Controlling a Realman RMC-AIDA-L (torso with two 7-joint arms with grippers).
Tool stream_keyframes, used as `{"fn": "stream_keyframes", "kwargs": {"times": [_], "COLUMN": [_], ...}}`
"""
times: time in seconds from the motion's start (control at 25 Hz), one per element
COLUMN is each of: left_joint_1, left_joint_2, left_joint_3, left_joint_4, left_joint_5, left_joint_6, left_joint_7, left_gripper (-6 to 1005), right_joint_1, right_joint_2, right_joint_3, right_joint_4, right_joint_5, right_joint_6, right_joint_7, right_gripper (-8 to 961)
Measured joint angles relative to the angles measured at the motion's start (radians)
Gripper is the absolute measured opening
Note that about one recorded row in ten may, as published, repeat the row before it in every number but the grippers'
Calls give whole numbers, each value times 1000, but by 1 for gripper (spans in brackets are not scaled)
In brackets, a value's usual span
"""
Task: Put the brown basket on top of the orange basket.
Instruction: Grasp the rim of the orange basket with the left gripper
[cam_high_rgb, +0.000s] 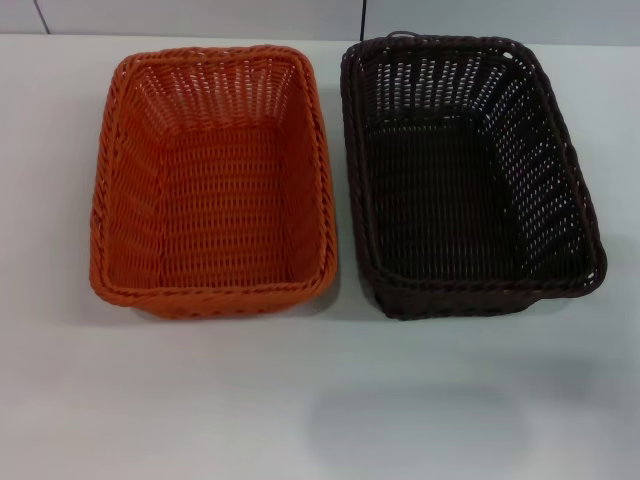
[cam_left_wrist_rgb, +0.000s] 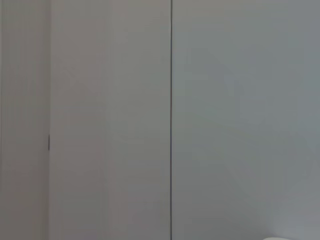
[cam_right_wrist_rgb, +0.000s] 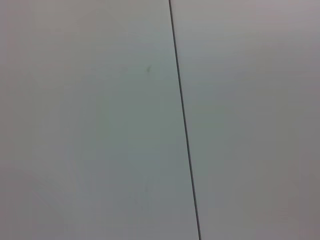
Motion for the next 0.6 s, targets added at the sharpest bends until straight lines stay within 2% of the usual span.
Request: {"fn": "stream_keyframes", "kwargs": {"times": [0.4,0.48,0.52,0.6], "left_joint_1": [1,1,0,0], "left_joint_2": [0,1,8,12], "left_joint_3": [6,34,82,100], "left_joint_4": [3,6,13,29], "left_joint_5": [0,0,0,0], "left_joint_6": [4,32,78,96], "left_joint_7": [-1,-3,-3,-1], "left_gripper": [789,789,789,788], "right_joint_1": [-6,-3,0,5], "right_joint_2": [0,0,0,-2], "right_joint_3": [0,-4,-10,-22], "right_joint_4": [0,-3,-7,-13], "right_joint_5": [0,0,0,0], "right_joint_6": [0,0,0,0], "right_joint_7": [0,0,0,0], "right_gripper": [832,832,832,832]}}
